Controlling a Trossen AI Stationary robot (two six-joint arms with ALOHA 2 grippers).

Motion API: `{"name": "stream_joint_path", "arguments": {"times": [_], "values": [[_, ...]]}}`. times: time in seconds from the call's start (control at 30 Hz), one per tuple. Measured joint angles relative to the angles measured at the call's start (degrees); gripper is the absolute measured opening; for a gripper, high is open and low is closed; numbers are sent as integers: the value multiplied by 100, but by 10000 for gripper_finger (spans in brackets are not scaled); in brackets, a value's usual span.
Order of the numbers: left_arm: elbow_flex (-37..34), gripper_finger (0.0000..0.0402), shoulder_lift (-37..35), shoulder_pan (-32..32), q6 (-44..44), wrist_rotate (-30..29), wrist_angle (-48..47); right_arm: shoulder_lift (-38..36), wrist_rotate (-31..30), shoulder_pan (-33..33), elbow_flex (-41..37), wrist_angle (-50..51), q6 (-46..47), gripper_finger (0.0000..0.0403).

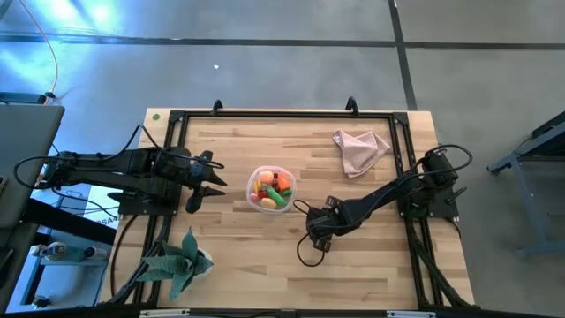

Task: Pick and placing Produce into tupperware
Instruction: Put the cherry into the transparent bin

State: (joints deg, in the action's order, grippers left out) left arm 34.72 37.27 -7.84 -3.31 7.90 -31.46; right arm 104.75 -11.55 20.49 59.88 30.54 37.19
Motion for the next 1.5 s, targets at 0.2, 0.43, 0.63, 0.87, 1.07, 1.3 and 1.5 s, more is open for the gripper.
{"name": "stream_joint_path", "arguments": {"times": [0.2, 0.43, 0.63, 0.87, 1.07, 1.3, 1.5], "values": [[0, 122, -2, 0, 0, -1, 0, 0, -5, 2, 0, 1, 2, 117], [0, 122, -2, 0, -1, -1, 0, 0, -15, 2, 0, -30, 2, 105], [0, 122, -2, -1, 0, -1, 0, 0, -20, 2, 0, -38, 2, 103], [0, 122, -2, 1, -1, 0, 0, 0, -43, 2, 0, -43, 2, 103], [0, 122, -2, -1, 0, 0, 0, 0, -48, 2, 0, -41, 2, 103], [-1, 122, -2, -1, -1, -1, 0, 0, -52, 2, 0, -41, 4, 100], [0, 122, -2, -1, 0, -1, 0, 0, -52, 2, 0, -47, 4, 82]]}}
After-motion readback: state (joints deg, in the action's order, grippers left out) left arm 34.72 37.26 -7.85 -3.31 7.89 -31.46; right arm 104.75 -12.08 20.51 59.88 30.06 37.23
